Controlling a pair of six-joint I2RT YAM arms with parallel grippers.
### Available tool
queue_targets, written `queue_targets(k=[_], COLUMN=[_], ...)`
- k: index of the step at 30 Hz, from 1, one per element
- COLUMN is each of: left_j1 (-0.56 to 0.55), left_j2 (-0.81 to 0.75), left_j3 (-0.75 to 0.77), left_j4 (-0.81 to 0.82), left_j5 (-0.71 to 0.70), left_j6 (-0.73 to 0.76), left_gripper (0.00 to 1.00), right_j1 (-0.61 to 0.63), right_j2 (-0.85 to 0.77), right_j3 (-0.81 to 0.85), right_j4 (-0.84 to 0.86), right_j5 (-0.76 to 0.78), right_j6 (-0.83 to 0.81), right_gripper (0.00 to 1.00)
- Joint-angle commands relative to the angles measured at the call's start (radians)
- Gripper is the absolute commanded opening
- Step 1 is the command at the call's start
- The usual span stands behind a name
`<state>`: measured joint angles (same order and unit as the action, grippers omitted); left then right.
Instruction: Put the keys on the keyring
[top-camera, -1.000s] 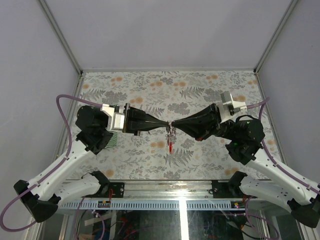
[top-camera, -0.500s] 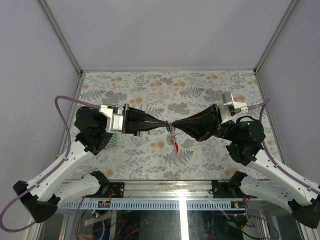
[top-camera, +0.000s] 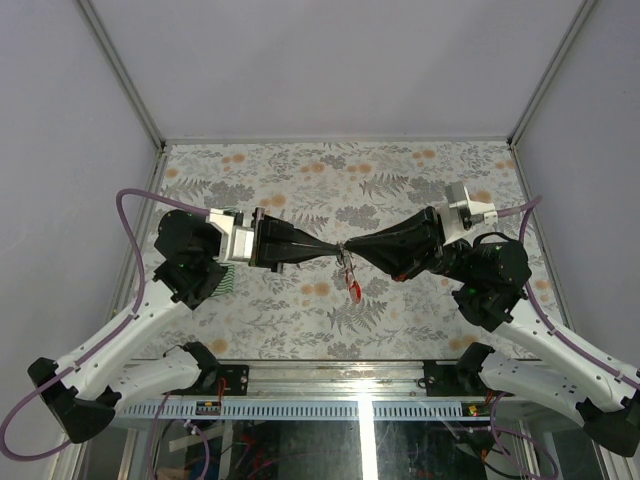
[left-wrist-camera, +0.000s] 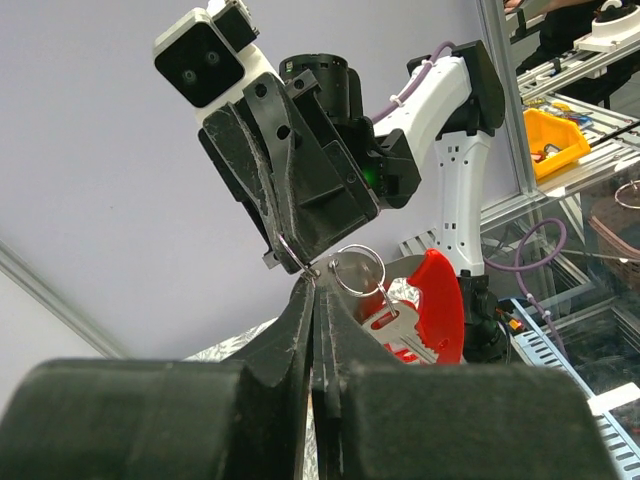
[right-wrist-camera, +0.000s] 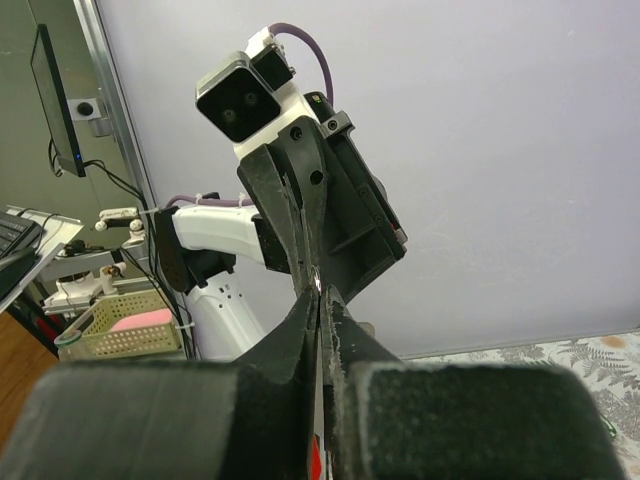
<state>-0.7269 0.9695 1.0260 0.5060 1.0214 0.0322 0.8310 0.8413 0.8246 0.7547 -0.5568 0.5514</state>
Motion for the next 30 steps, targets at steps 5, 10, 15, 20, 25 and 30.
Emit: queue_targets(k=[5, 10, 15, 20, 25, 30], left_j1=[-0.022, -0.025, -0.028, -0.031, -0.037, -0.04], left_j2=[0.006, 0.005, -0.002, -0.006, -0.009, -0.02], left_j3=[0.046, 0.045, 0.036, 0.032, 0.031, 0.017], left_j4=[-0.031, -0.052, -0.056, -0.056, -0.051, -0.033], left_j5=[0.04, 0.03, 0.016, 0.012, 0.014, -0.008], left_j6=[0.034, 0.05, 0.055, 0.056, 0.049, 0.038], left_gripper=[0.0, 0.0, 0.0, 0.06, 0.11, 0.2], right_j1=[0.001, 0.001, 0.001, 0.002, 0.002, 0.001], right_j2=[-0.008, -0.005, -0.003, 0.008, 0.016, 0.018], right_j3=[0.007, -0.011, -0.052, -0.081, -0.09, -0.091], right_j4=[0.09, 0.146, 0.284, 0.405, 0.454, 0.474], right_j5=[0.087, 0.099, 0.108, 0.099, 0.093, 0.08], right_j6=[0.015, 0.04, 0.085, 0.112, 0.114, 0.114], right_gripper=[0.0, 0.0, 0.0, 0.0, 0.0, 0.0])
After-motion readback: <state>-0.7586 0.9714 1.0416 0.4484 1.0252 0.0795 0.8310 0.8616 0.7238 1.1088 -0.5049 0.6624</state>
